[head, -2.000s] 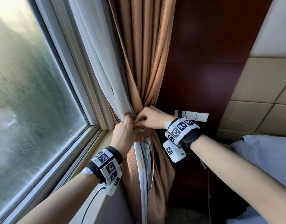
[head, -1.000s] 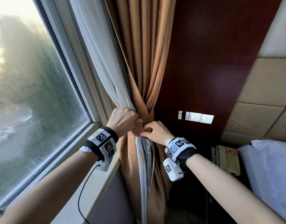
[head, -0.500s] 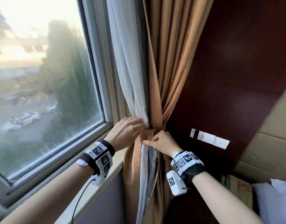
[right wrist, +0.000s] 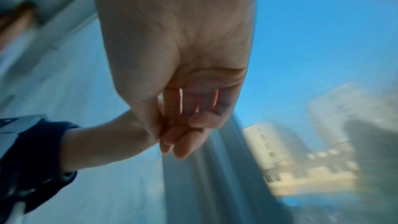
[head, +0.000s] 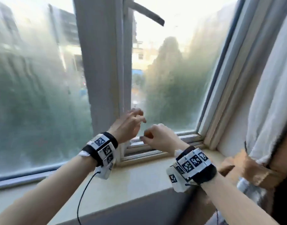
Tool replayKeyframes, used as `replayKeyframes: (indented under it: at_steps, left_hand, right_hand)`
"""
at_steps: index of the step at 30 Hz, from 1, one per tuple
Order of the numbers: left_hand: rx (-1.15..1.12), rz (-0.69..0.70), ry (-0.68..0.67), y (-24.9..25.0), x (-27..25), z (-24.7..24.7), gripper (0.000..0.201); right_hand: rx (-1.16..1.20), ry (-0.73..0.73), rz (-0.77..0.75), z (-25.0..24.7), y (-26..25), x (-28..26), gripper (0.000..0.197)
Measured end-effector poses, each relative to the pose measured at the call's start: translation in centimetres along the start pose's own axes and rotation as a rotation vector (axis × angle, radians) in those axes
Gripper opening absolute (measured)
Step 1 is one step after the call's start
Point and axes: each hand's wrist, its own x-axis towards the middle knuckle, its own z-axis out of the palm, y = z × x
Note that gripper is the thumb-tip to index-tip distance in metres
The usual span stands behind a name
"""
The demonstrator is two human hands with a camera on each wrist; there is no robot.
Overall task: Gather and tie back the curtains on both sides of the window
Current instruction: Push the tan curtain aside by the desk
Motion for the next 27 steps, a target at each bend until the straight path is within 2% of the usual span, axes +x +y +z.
replayKeyframes:
  at_steps: [3, 5, 8, 10, 13, 18, 22, 27]
  left_hand:
    - [0.142, -0.078, 0.052, -5.9, -10.0, -9.9, 0.020]
    - [0.245, -0.090, 0.116, -8.1, -16.6, -15.7, 0.019]
    - [0.450, -0.187, 0.186, -10.8, -28.4, -25.8, 0.016]
    - [0.602, -0.270, 0.169, -12.2, -34.8, -30.8, 0.019]
    - [0.752, -0.488, 0.052, -13.2, -44.6, -38.3, 0.025]
    - [0.871, -0.772, -0.008, -12.7, -57.5, -46.5, 0.032]
    - [0.926, -0.933, -0.019, -11.9, -65.8, -50.5, 0.029]
    - [0.994, -1.091, 0.056, -11.9, -74.8, -54.5, 0.039]
  right_hand:
    - [0.133, -0.016, -0.301, 2.8, -12.9, 5.8, 0.014]
    - [0.176, -0.024, -0.472, 5.2, -20.7, 7.3, 0.013]
    - [0.239, -0.018, -0.718, 9.7, -35.0, 7.5, 0.014]
    - [0.331, -0.028, -0.802, 11.9, -42.4, 7.7, 0.009]
    - [0.386, -0.095, -0.936, 15.2, -54.1, 8.2, 0.012]
    - [0.365, -0.170, -1.112, 19.9, -68.2, 6.7, 0.019]
    - [0.365, -0.242, -1.203, 23.2, -76.3, 5.0, 0.022]
    - [0.410, -0.285, -1.285, 27.6, -86.1, 4.2, 0.023]
